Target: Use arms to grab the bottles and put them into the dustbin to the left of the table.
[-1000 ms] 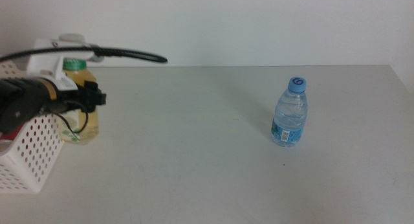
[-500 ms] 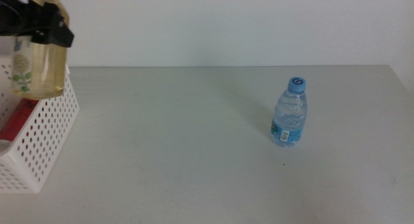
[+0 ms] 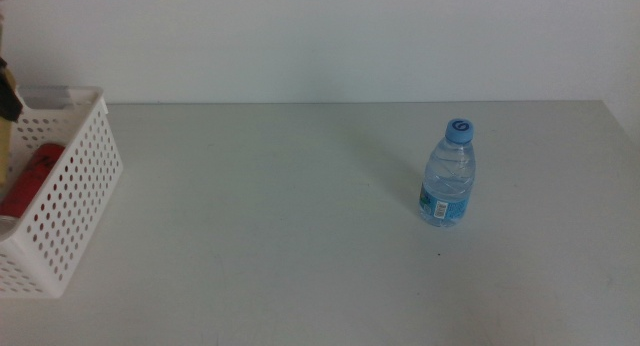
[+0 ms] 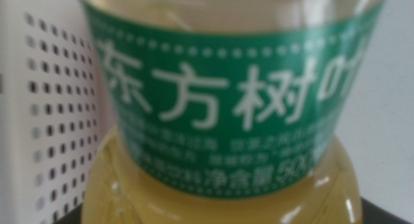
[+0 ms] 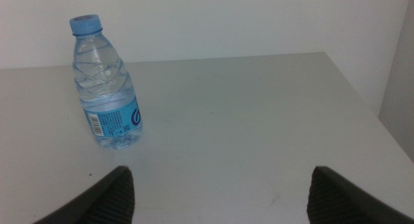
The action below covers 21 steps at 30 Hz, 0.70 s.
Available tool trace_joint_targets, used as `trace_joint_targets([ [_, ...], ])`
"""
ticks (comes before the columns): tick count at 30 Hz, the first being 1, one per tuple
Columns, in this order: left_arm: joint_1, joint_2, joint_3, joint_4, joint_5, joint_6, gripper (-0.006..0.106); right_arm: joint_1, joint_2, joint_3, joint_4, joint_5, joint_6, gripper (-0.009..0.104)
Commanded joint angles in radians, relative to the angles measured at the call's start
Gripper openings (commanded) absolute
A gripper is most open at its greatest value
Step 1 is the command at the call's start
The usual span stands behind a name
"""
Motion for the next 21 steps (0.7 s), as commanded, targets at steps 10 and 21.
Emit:
trace_joint_targets([
  [10, 0.002, 0.139, -0.046, -0.099, -0.028, 0.003, 0.022, -0.004, -0.021, -0.010, -0.009, -0.079, -0.012, 0.094],
  [21, -0.001, 0.147, -0.044, -0.138, -0.034, 0.004, 0.094, -0.004, -0.021, -0.010, -0.009, -0.079, -0.012, 0.094],
])
